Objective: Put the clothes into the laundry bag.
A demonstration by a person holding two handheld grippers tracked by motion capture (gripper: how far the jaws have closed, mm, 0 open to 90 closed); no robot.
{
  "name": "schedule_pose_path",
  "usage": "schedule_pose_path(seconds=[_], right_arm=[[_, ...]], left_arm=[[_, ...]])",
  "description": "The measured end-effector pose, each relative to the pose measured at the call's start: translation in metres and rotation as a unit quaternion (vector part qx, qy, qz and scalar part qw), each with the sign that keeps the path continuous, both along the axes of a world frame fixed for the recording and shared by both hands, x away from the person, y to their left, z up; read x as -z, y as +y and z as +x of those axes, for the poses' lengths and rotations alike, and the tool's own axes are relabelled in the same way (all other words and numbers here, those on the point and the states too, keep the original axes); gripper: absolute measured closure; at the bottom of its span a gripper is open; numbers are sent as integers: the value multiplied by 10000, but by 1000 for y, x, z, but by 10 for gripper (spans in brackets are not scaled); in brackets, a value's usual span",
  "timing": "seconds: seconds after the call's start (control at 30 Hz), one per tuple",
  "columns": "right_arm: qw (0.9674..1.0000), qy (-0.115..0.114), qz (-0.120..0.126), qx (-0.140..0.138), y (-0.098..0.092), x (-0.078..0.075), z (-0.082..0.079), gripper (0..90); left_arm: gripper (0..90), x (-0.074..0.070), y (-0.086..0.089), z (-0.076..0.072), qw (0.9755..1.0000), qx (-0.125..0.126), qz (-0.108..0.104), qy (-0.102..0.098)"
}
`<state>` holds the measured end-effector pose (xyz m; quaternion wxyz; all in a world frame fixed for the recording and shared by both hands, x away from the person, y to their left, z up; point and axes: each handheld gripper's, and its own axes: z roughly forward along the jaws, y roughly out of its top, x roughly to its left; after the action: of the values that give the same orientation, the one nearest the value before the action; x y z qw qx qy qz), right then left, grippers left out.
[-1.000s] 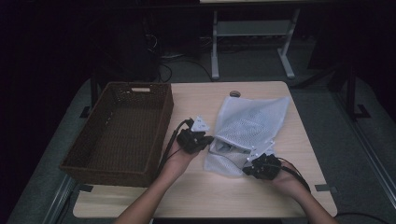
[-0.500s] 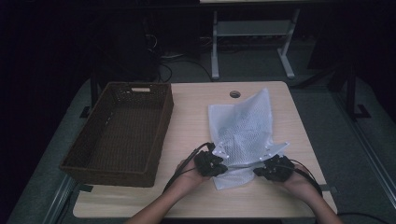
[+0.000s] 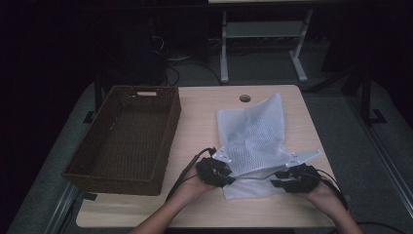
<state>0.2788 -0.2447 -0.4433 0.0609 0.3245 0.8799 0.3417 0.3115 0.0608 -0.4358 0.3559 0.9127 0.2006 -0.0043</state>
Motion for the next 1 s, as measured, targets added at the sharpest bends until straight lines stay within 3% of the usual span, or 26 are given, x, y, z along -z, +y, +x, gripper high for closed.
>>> schedule_pose_path(seconds=[0.13,0.47,0.8,1.0], right_arm=[[9999,-113,99,79,-3,-2,-1,519],[9982,-417,322,278,-8,-8,-5,344],[9953,-662,421,575,-19,-7,-21,210],[9915,-851,482,864,-32,-2,-34,146]], left_arm=[[521,-5,16,-6,9997,-204,-133,-74],[340,0,51,-23,9973,-612,-377,-156],[213,5,67,-39,9939,-931,-487,-341],[135,10,79,-50,9921,-1104,-452,-375]])
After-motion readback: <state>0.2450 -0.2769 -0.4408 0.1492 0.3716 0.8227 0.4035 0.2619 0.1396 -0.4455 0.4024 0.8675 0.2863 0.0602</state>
